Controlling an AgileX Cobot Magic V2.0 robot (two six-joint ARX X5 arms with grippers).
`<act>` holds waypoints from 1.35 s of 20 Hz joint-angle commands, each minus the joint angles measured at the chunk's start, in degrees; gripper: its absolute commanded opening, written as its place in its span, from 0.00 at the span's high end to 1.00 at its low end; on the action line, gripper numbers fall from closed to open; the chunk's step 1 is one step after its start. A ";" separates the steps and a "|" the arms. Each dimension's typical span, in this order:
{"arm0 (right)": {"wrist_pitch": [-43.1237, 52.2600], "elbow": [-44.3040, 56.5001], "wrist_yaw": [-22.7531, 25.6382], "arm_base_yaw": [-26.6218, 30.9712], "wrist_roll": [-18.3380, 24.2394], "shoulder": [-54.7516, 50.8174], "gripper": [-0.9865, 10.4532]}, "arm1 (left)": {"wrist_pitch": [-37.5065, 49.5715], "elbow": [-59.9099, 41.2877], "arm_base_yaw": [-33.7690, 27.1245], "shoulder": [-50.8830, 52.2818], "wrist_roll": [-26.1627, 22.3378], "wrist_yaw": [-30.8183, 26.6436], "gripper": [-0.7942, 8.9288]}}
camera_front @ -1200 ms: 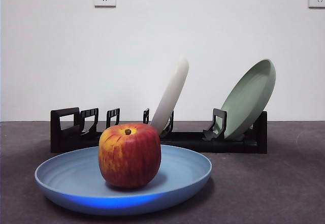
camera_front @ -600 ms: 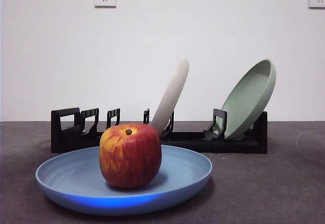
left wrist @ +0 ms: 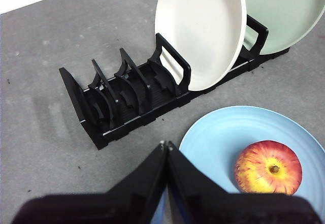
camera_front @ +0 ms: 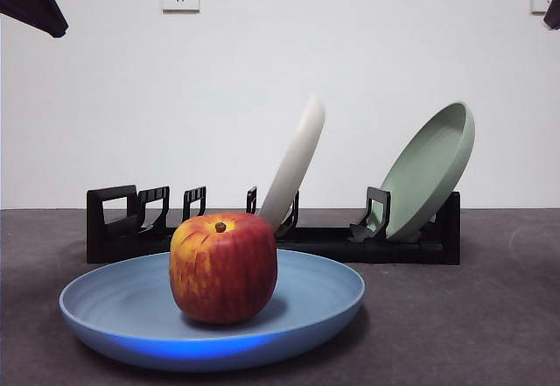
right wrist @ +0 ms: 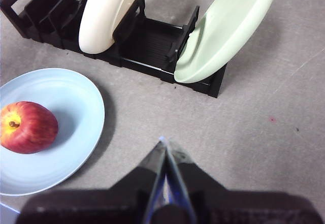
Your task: Take the blue plate from the plate rack,put the plate on the table,take the apple from the table,put the apple in the plate
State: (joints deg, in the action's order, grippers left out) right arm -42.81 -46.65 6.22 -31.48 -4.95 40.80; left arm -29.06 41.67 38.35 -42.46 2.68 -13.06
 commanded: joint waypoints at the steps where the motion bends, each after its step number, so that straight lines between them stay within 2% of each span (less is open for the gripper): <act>1: 0.31 0.42 0.15 -0.02 -0.57 -0.04 0.91 | 0.26 0.04 -0.20 0.11 0.61 -0.17 0.92; 4: 0.31 0.42 0.13 -0.02 -0.57 -0.04 0.91 | 0.24 -0.04 -0.17 0.55 -0.90 -0.44 0.92; 6: 0.28 0.42 0.15 -0.02 -0.55 -0.04 0.91 | 1.57 -0.70 -2.93 3.52 -1.44 -1.88 0.92; 8: 0.31 0.42 0.17 -0.02 -0.57 -0.04 0.91 | 8.09 -3.98 -8.28 7.54 -1.05 -0.96 0.92; 12: 0.31 0.42 0.15 -0.02 -0.55 -0.04 0.91 | 20.17 -18.05 -22.93 20.41 4.35 5.97 0.92; 17: 0.31 0.42 0.15 -0.02 -0.57 -0.04 0.91 | 21.77 -33.16 -34.36 33.99 5.25 5.79 0.92; 23: 0.28 0.42 0.15 -0.02 -0.55 -0.04 0.91 | 21.68 -41.46 -37.75 41.44 4.87 5.84 0.92; 27: 0.31 0.42 0.15 -0.02 -0.55 -0.04 0.91 | 19.34 -41.48 -37.75 42.36 1.64 7.23 0.92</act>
State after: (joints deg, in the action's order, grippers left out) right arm -42.83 -46.65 6.22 -31.48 -4.95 40.80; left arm -9.56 0.97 0.78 -0.25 5.91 -6.35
